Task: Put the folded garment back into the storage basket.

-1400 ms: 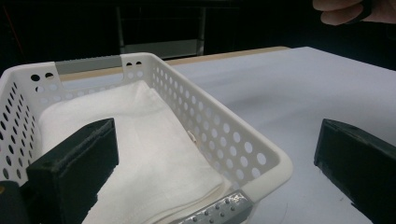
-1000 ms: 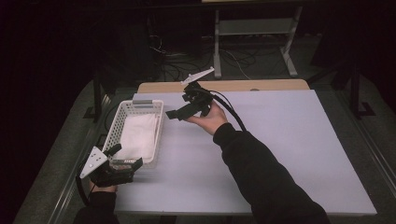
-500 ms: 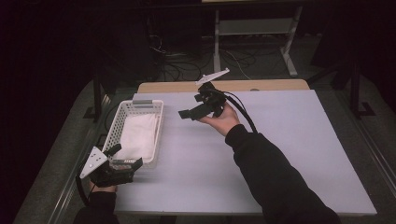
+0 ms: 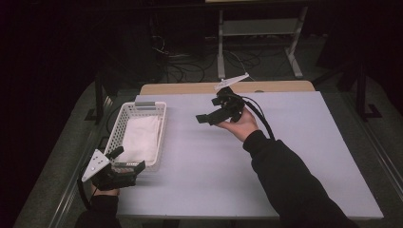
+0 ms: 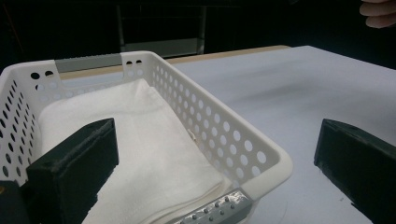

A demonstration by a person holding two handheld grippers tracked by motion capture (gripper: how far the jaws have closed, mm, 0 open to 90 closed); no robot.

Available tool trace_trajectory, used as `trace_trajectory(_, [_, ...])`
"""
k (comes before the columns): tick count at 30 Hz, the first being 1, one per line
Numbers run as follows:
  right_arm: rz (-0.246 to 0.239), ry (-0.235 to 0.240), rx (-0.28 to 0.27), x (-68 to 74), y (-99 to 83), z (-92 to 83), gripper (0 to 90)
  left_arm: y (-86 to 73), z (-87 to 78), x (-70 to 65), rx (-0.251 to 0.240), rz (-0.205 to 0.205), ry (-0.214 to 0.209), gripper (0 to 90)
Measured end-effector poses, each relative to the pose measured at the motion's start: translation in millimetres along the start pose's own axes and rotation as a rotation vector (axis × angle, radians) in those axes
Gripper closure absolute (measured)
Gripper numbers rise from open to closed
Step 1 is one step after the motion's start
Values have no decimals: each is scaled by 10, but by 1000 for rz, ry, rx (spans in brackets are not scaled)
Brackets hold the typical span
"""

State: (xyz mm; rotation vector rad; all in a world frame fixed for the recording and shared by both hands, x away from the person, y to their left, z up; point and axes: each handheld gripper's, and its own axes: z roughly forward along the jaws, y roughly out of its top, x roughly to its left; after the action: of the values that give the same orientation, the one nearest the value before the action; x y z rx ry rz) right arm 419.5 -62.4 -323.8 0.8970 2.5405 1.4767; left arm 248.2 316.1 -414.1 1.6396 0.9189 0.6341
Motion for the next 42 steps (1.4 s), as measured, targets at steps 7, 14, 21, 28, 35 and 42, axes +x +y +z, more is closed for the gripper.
trace_trajectory(7, [-2,-18,-1,-46,-91,-159,0,-1,0,-1,4,0,0,0])
trace_trajectory(14, [-2,-35,-4,-92,-192,-296,0,-2,0,-1,5,2,2,0])
trace_trajectory(21, [10,-49,-6,-127,-291,-432,0,-2,-3,-2,6,4,3,0])
trace_trajectory(28, [21,-68,-9,-181,-391,-562,0,-3,-1,-3,6,0,3,0])
trace_trajectory(35, [40,-87,-14,-252,-529,-658,0,-4,-2,-4,6,-1,5,0])
trace_trajectory(42, [63,-99,-18,-311,-687,-777,0,-5,-1,-6,7,-1,6,0])
